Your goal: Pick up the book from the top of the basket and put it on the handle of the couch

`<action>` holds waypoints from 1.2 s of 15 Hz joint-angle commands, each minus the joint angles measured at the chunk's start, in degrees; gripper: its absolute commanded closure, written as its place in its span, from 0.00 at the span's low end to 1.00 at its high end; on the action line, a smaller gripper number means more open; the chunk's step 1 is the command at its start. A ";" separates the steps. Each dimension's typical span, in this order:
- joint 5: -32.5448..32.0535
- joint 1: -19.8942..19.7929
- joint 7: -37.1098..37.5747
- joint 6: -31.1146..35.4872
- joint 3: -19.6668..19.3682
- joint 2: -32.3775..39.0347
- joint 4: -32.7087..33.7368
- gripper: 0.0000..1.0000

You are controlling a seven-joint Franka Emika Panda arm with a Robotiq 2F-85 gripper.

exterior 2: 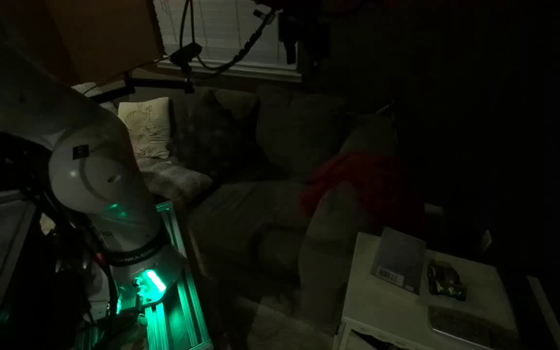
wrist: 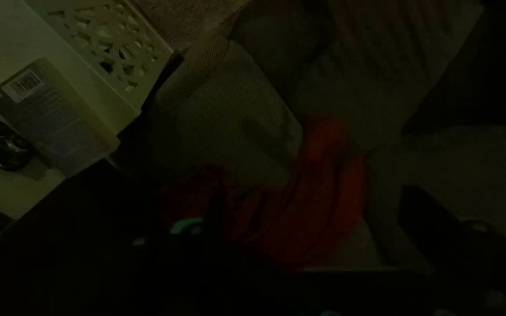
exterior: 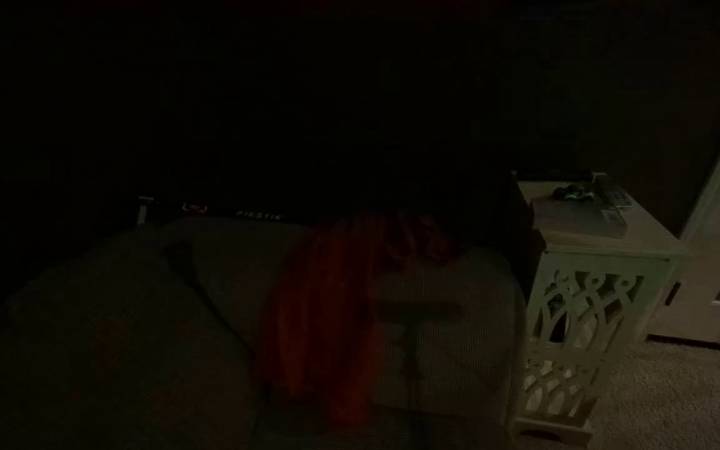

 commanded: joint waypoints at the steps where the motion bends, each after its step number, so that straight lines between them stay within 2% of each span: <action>1: 0.08 -0.21 -0.09 -0.12 0.15 0.04 0.13 0.00; 7: 0.08 -0.21 -0.09 -0.11 0.15 0.04 0.13 0.00; 8: 0.10 -0.61 2.13 1.31 0.82 -0.23 0.00 0.00; 9: -3.98 -2.71 7.31 4.96 3.35 0.30 -0.72 0.00; 13: -12.12 -6.44 17.40 15.08 6.54 4.90 -3.54 0.00; 16: -21.13 -9.54 28.66 19.40 10.48 9.62 -5.93 0.00; 18: -27.78 -10.84 36.52 18.04 12.81 13.53 -5.97 0.00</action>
